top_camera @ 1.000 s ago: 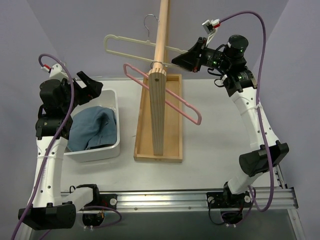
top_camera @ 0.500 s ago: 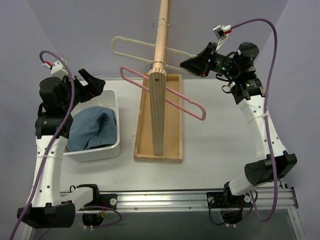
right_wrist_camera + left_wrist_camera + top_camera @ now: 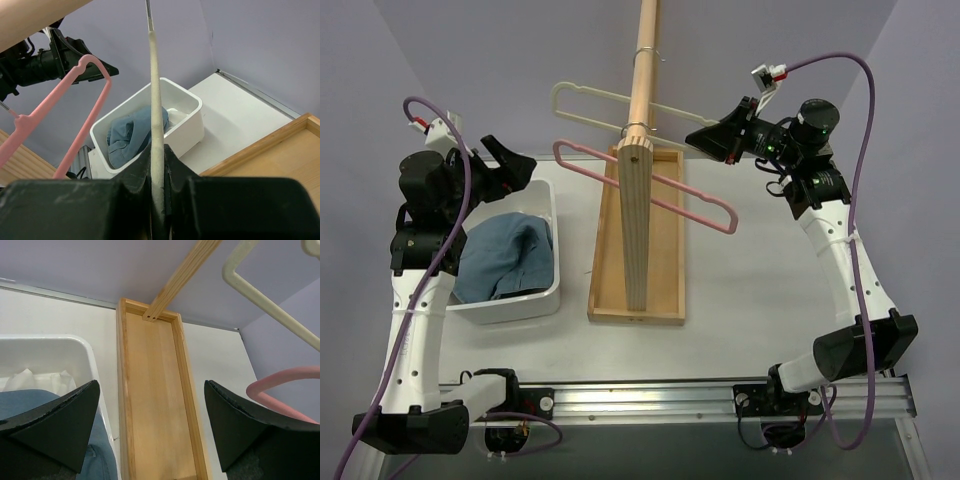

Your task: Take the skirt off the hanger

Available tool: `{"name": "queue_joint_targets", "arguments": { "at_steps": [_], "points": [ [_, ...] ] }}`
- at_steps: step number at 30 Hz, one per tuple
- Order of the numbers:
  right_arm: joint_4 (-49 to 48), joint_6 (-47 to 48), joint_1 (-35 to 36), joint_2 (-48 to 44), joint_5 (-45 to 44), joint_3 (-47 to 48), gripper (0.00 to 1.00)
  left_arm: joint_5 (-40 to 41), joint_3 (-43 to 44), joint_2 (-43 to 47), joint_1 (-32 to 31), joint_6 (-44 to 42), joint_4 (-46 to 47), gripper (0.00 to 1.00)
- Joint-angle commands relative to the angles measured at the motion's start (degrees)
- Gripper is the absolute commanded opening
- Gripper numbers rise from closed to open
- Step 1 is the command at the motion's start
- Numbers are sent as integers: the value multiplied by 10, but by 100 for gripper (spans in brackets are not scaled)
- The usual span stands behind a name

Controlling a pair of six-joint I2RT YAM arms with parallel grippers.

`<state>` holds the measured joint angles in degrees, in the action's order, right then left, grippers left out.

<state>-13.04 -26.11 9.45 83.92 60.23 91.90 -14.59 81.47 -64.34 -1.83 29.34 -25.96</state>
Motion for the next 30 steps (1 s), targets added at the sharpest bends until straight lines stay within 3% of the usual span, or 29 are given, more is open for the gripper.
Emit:
{"name": "queue_joint_targets", "arguments": {
  "at_steps": [1, 11, 17, 25, 27, 30],
  "points": [
    [-23, -13, -8, -29, -16, -20, 0, -4, 25, -2, -3, -17, 2, 94],
    [43, 3, -9, -34, -42, -46, 1, -3, 22, -15, -3, -45, -23, 94],
    [91, 18, -8, -38, -65, -50, 27, -22, 33, -42, -2, -53, -39, 94],
    [190, 69, -10, -56, -126, -68, 50, -25, 32, -54, -3, -59, -43, 94],
    [209, 77, -10, -59, -157, -71, 62, -27, 32, -56, -3, -59, -45, 94],
    [249, 92, -14, -63, -193, -66, 71, -29, 35, -65, -3, -63, -51, 94]
  ]
}}
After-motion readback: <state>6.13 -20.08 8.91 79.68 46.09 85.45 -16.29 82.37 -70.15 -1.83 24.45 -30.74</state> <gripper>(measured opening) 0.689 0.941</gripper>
